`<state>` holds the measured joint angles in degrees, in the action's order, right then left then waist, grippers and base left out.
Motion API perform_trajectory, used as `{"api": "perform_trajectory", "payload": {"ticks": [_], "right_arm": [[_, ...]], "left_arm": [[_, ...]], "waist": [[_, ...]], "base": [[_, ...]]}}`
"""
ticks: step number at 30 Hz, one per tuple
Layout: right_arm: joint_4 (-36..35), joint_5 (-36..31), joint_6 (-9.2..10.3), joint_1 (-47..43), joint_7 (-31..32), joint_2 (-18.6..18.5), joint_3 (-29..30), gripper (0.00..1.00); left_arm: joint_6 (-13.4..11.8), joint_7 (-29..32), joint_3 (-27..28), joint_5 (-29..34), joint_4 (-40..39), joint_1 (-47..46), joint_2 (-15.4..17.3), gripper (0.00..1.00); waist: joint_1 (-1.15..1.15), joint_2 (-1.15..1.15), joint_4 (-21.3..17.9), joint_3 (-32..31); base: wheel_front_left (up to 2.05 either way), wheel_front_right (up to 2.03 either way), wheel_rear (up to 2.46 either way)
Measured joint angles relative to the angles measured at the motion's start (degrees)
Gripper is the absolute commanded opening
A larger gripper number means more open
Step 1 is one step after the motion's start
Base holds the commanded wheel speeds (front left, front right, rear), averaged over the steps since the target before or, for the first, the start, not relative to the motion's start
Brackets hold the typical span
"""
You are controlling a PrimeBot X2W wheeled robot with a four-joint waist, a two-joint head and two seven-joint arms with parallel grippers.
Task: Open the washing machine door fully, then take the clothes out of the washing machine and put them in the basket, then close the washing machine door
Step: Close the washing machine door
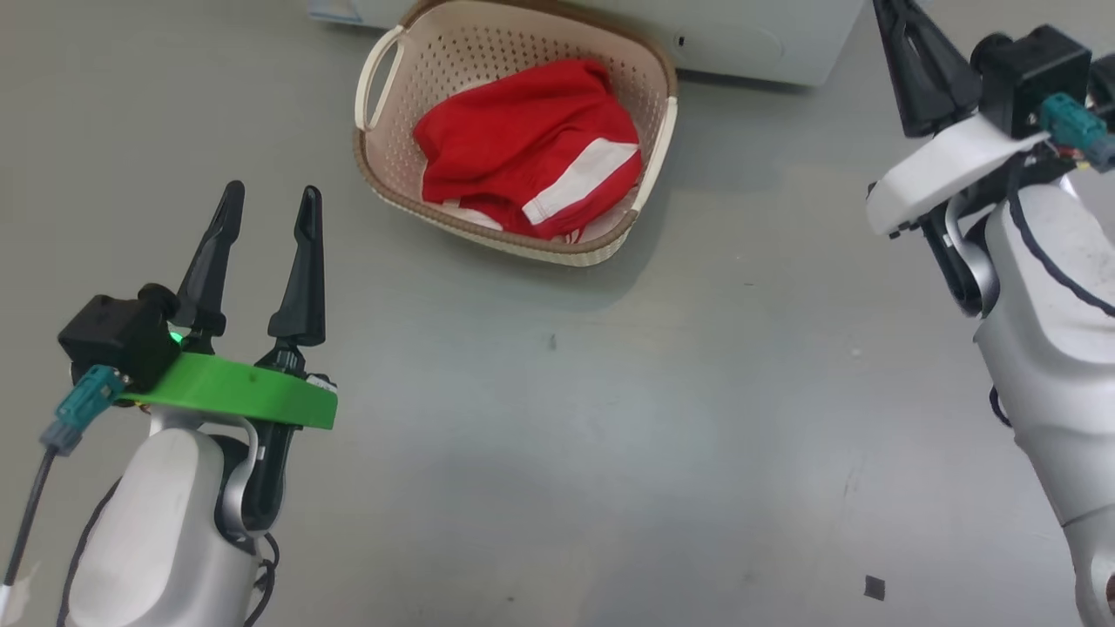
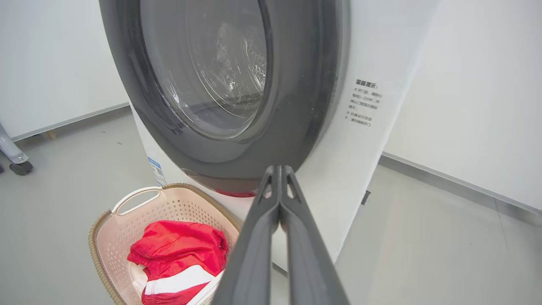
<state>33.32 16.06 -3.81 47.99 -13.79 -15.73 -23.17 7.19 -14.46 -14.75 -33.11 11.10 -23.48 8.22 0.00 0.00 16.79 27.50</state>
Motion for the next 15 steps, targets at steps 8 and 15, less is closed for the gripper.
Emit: {"api": "perform_trajectory", "payload": {"ticks": [8, 15], "right_arm": [[-1.68, 3.20, 1.01, -9.94, -0.48, 2.55, 1.68, 0.00], [-3.00, 5.57, 2.46, -19.09, -0.49, 3.90, 3.09, 0.00]], "left_arm": [[0.00, 0.01, 0.80, 0.83, 1.24, 4.14, 0.26, 1.00], [0.00, 0.01, 0.03, 1.00, 2.93, 8.48, 0.24, 1.00]], "waist": [[0.00, 0.00, -4.92, -6.36], [0.00, 0.00, -8.78, -12.24]], "base": [[0.00, 0.00, 0.00], [0.00, 0.00, 0.00]]}}
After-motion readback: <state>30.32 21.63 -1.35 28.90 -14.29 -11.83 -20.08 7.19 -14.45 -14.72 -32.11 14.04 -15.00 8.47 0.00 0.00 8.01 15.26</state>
